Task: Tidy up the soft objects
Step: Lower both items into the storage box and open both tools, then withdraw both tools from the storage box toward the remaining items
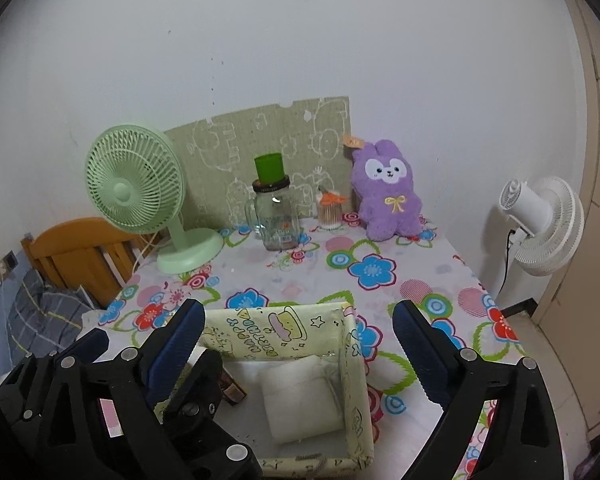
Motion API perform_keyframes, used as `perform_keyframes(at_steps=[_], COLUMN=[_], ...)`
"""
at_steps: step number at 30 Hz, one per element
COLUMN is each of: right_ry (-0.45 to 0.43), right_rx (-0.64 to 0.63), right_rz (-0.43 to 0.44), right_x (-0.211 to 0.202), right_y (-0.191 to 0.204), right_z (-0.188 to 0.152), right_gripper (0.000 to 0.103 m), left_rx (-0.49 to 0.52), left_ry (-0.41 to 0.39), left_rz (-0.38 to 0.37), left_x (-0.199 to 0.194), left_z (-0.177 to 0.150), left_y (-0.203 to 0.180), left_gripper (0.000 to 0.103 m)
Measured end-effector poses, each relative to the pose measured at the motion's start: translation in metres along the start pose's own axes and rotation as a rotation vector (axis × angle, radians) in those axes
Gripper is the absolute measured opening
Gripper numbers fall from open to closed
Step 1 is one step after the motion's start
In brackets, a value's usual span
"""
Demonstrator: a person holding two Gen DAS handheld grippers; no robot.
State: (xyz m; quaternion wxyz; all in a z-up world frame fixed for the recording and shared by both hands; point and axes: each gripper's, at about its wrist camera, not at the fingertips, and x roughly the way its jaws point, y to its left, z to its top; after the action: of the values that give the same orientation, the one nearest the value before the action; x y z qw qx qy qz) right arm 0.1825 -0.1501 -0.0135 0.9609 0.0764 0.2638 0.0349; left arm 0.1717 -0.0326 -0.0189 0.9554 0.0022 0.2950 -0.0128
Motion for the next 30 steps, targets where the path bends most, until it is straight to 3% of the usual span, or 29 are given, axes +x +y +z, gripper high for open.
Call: perform_keyframes(at_steps=[14,30], right_ry=[-0.039,-0.054], right_rx=[-0.014,-0.052], right_rz=[0.031,0.062], right_x=[-0.046,-0.086], right_y=[0.005,0.007], right_z=[-0.002,-0.017], right_gripper=[0.098,0.098], left_rx=[-0.018,-0.022], left_ry=[-0.061,-0.091], left_rz=[-0.005,-0.044], left_x=[-0.041,-0.078], left_z=[-0.006,-0.025], left_y=[0.002,0.002], left_gripper=[0.103,0.103])
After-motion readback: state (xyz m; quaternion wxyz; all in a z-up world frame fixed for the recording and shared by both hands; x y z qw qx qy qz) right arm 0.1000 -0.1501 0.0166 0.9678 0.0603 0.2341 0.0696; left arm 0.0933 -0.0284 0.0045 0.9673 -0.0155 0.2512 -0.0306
